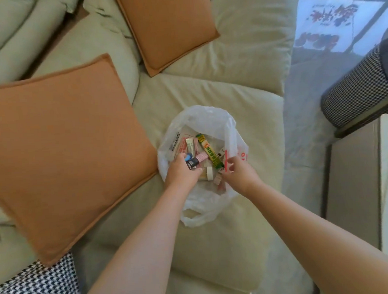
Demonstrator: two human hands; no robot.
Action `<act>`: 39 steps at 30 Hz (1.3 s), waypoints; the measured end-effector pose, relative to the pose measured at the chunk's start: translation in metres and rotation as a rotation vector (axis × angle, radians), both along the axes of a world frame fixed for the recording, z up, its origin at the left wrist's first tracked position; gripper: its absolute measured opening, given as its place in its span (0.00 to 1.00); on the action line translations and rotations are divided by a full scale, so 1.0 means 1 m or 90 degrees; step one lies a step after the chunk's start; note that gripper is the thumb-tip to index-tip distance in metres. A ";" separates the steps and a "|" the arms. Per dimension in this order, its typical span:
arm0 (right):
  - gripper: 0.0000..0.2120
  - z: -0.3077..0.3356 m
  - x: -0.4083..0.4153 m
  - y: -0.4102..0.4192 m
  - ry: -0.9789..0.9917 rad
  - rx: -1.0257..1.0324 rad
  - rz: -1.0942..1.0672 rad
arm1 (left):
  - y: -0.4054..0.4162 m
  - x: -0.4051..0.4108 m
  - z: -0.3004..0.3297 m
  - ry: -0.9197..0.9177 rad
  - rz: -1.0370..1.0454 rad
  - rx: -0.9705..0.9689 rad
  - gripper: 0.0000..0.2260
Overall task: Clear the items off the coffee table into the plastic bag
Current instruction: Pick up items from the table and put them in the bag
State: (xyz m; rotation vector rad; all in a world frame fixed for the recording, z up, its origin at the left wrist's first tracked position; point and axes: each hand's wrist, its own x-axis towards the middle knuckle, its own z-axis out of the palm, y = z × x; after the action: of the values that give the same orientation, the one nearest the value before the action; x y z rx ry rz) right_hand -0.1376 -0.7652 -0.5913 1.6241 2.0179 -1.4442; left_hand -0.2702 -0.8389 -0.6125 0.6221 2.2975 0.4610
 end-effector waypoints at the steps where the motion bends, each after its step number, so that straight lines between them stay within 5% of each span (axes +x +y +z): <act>1: 0.22 -0.002 0.006 -0.001 -0.011 0.002 0.010 | 0.000 0.005 0.002 0.008 -0.028 -0.014 0.26; 7: 0.23 -0.007 0.055 -0.007 -0.058 0.021 0.052 | -0.006 0.051 0.008 0.072 -0.232 -0.117 0.14; 18: 0.20 -0.016 0.189 -0.040 -0.180 0.065 0.041 | -0.017 0.161 -0.001 0.082 -0.441 -0.170 0.18; 39: 0.22 -0.019 0.540 -0.208 -0.224 -0.062 -0.389 | -0.090 0.497 -0.010 0.052 -0.830 -0.181 0.20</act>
State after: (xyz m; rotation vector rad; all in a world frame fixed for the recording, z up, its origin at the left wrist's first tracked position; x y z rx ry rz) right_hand 0.4020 -0.9729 -0.6099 2.3730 1.2985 -1.2548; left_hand 0.2268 -0.9289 -0.6221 1.7492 1.5006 -0.5071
